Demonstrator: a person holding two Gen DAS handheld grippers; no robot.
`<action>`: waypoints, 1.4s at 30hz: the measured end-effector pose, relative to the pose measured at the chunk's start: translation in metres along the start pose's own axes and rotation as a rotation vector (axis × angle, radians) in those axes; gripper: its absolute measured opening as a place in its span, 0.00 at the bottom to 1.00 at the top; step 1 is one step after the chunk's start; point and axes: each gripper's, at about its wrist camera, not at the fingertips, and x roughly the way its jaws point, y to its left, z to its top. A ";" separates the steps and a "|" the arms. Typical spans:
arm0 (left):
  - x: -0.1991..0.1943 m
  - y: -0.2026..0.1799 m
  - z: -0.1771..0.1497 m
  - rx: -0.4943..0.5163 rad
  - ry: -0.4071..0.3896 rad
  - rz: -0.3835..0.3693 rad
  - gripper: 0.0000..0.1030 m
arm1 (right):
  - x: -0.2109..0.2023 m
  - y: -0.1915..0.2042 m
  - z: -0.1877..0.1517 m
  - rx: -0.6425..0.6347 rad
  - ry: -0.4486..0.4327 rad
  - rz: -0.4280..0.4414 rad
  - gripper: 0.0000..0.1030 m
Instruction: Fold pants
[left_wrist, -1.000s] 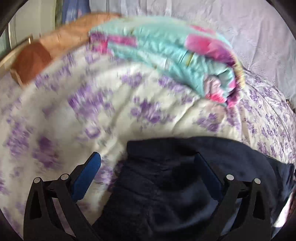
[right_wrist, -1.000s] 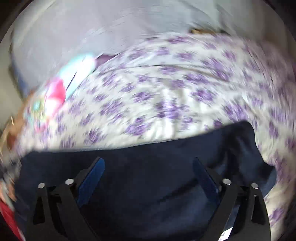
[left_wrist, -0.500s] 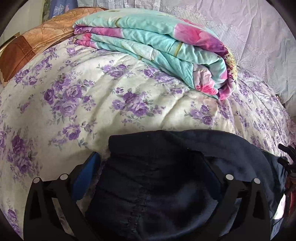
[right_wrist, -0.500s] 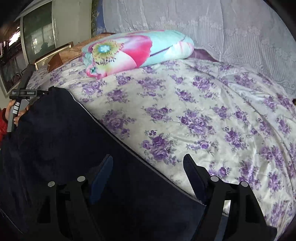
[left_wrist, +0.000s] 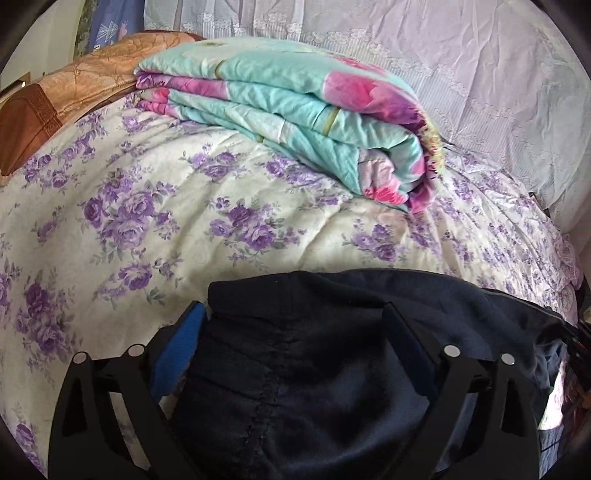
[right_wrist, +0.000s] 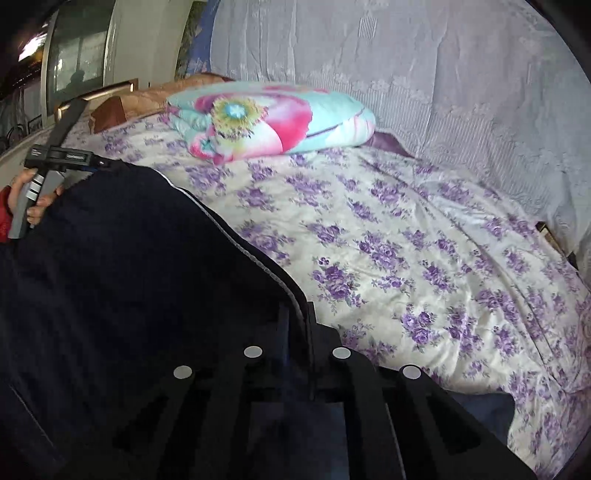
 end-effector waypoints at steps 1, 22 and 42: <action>-0.004 0.001 -0.001 -0.003 -0.001 -0.012 0.89 | -0.015 0.010 -0.004 -0.005 -0.012 -0.006 0.07; -0.060 -0.012 -0.016 -0.382 0.120 -0.121 0.88 | -0.119 0.136 -0.117 0.049 -0.068 -0.013 0.07; -0.183 0.014 -0.127 -0.095 0.081 -0.246 0.21 | -0.219 0.178 -0.173 0.059 -0.141 -0.033 0.08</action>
